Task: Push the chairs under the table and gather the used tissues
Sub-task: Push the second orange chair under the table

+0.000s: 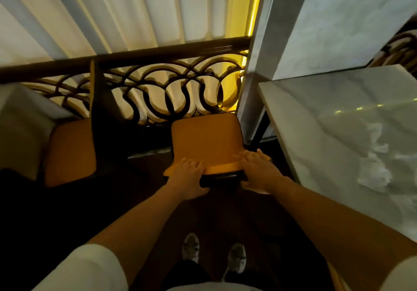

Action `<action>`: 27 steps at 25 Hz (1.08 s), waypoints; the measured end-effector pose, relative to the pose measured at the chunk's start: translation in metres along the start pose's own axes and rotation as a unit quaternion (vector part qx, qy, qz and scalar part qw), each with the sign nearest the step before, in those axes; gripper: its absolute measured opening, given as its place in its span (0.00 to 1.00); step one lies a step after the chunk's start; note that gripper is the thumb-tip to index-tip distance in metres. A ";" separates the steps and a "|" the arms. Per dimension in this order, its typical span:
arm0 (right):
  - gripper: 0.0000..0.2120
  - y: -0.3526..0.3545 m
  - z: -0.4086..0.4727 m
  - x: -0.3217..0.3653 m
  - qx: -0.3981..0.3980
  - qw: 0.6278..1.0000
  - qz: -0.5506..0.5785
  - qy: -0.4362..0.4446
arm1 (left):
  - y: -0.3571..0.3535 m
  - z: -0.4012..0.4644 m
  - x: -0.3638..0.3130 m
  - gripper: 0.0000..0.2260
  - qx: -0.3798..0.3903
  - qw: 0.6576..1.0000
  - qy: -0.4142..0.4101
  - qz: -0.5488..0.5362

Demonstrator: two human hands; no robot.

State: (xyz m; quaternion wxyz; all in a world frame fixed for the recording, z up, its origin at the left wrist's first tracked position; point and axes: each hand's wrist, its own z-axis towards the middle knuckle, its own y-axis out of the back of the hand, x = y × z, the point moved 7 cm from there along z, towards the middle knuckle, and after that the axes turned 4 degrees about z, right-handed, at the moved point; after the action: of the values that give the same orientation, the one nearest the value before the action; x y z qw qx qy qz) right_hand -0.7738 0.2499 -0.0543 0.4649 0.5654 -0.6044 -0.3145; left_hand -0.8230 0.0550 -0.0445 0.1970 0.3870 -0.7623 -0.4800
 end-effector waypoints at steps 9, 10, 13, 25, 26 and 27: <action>0.18 -0.008 0.017 -0.028 0.041 0.997 0.055 0.027 | -0.014 0.017 -0.015 0.22 0.030 0.998 0.052 -0.017; 0.18 -0.011 0.015 -0.027 0.035 0.997 0.068 0.024 | -0.015 0.016 -0.015 0.22 0.029 0.998 0.051 -0.014; 0.21 -0.024 0.011 -0.027 0.055 0.996 0.076 0.010 | -0.021 0.009 -0.020 0.23 0.029 0.998 0.046 -0.015; 0.32 -0.049 -0.037 0.029 0.018 0.994 0.032 -0.098 | -0.041 -0.021 -0.005 0.27 0.012 0.998 -0.049 0.024; 0.32 -0.055 -0.044 0.039 0.010 0.993 0.035 -0.113 | -0.043 -0.027 -0.002 0.26 0.010 0.997 -0.067 0.027; 0.31 -0.059 -0.049 0.048 0.007 0.991 0.039 -0.131 | -0.044 -0.032 0.001 0.25 0.007 0.996 -0.086 0.031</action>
State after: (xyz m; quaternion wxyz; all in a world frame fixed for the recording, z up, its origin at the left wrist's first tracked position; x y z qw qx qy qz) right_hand -0.7019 0.2010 -0.0797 0.3902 0.4984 -0.6836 -0.3634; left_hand -0.7846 0.0254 -0.0692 0.1428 0.3215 -0.7915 -0.4997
